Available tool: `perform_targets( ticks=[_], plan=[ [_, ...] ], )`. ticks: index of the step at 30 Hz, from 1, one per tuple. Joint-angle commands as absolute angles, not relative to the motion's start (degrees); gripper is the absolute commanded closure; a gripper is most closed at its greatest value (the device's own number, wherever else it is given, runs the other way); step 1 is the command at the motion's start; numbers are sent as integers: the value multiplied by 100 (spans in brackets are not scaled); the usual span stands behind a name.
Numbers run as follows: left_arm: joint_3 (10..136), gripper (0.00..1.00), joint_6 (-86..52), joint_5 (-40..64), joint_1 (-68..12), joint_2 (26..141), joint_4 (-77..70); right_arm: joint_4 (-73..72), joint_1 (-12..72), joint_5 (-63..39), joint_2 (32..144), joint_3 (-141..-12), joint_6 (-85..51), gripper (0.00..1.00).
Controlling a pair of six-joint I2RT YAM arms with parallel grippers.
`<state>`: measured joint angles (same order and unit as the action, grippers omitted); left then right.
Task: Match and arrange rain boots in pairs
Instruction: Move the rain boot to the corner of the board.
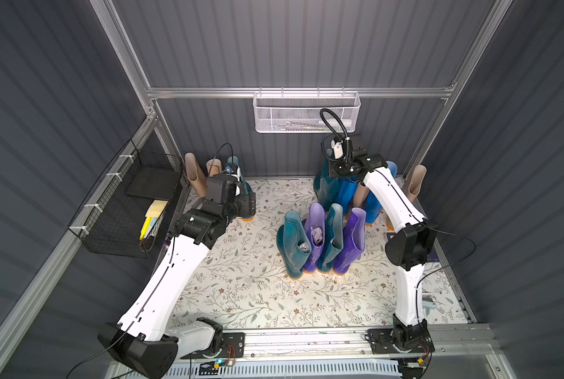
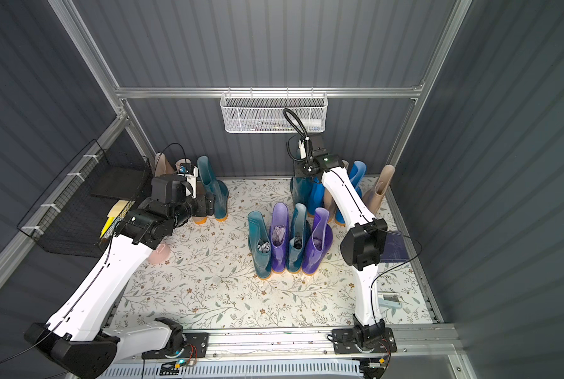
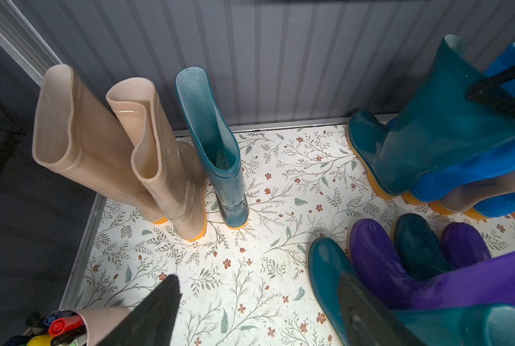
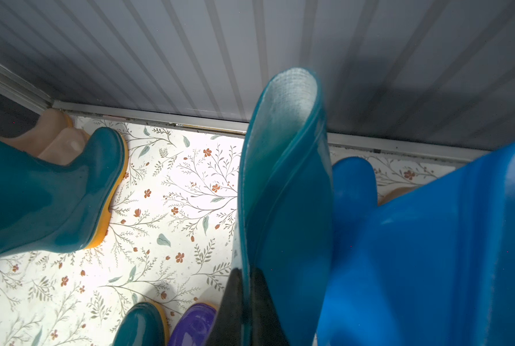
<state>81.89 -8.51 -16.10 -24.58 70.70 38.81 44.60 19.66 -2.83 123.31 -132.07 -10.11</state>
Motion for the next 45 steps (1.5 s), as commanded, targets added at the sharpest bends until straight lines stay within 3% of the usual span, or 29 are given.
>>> perform_targets(
  ticks=[1, 45],
  plan=[
    [8179, 15, -740, -1712, -2477, 6891, 3955, 4411, 1995, -531, 12406, -13401, -1045, 100],
    [7771, 14, -791, -1815, -2479, 6475, 4094, 3259, 3468, -644, 13028, -14693, -1178, 100]
  ],
)
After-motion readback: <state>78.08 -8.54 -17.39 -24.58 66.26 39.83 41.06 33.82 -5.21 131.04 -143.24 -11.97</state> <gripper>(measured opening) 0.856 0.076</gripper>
